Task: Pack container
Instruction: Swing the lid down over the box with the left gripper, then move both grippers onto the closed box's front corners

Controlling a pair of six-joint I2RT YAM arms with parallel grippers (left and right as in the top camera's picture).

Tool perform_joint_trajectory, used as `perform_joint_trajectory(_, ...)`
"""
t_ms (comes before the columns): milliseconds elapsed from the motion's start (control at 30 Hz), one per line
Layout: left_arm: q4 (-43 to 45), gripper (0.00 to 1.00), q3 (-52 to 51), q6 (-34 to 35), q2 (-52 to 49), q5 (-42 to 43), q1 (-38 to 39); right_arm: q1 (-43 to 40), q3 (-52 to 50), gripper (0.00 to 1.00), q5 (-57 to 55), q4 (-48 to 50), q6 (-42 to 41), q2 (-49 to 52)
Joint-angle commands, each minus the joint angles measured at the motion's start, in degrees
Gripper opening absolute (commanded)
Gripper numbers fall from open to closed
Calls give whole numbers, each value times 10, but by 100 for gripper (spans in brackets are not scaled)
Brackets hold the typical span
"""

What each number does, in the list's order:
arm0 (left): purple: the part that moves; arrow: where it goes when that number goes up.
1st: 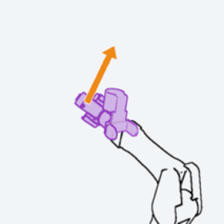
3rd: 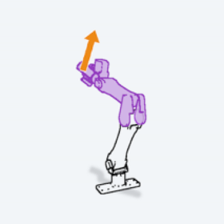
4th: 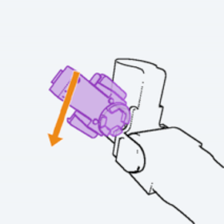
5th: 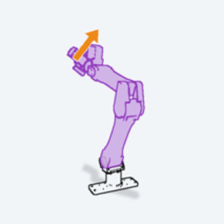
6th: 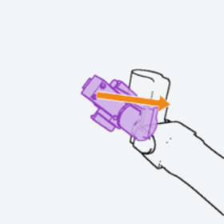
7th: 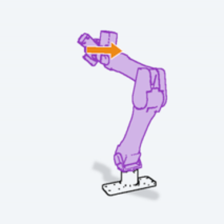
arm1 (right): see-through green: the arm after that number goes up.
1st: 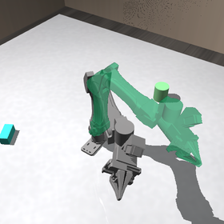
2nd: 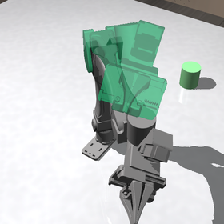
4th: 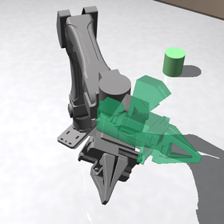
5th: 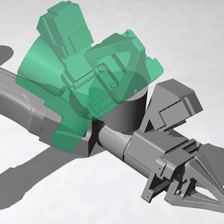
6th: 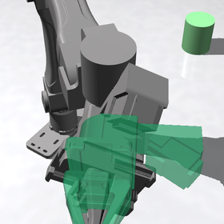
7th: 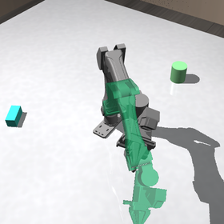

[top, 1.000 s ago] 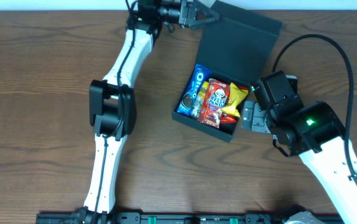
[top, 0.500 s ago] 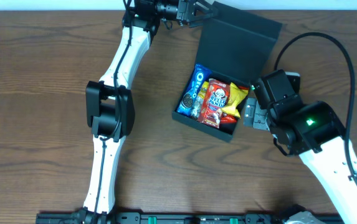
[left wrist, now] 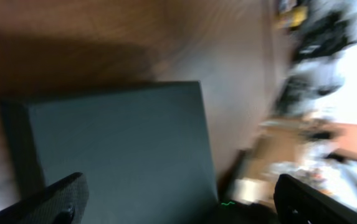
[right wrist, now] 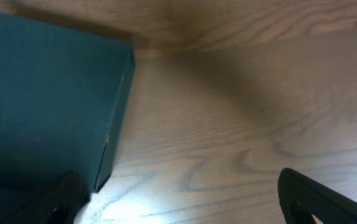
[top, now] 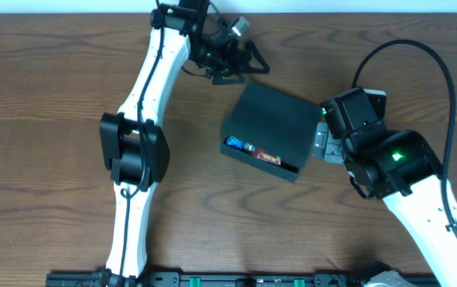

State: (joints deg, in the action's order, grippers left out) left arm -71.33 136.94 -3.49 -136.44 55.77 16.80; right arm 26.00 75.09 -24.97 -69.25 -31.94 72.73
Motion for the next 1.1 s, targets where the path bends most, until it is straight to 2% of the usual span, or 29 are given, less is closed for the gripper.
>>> perform_joint_trajectory(0,-7,96,9,-124,54,-123,31,-2,1,99,-14,2,12,-1)
perform_joint_trajectory(200,-31,96,9,-122,60,-127,38,-2,1,99,-13,-2,12,-1)
perform_joint_trajectory(433,-135,96,9,-121,146,-276,27,15,1,99,0,-36,12,-1)
perform_joint_trajectory(600,-166,96,9,-83,213,-374,27,49,1,99,15,-38,22,-1)
perform_joint_trajectory(700,-206,96,9,-54,245,-432,27,101,1,99,12,-38,-11,-1)
perform_joint_trajectory(800,-241,96,5,-39,246,-444,27,151,1,99,12,-23,-45,0)
perform_joint_trajectory(833,-247,96,-1,-37,246,-448,27,165,-2,99,12,-14,-45,1)
perform_joint_trajectory(967,-253,96,-56,45,256,-548,14,176,-52,99,12,36,-45,12)
perform_joint_trajectory(1067,-216,95,-144,48,291,-558,-9,175,-101,99,15,89,-45,23)
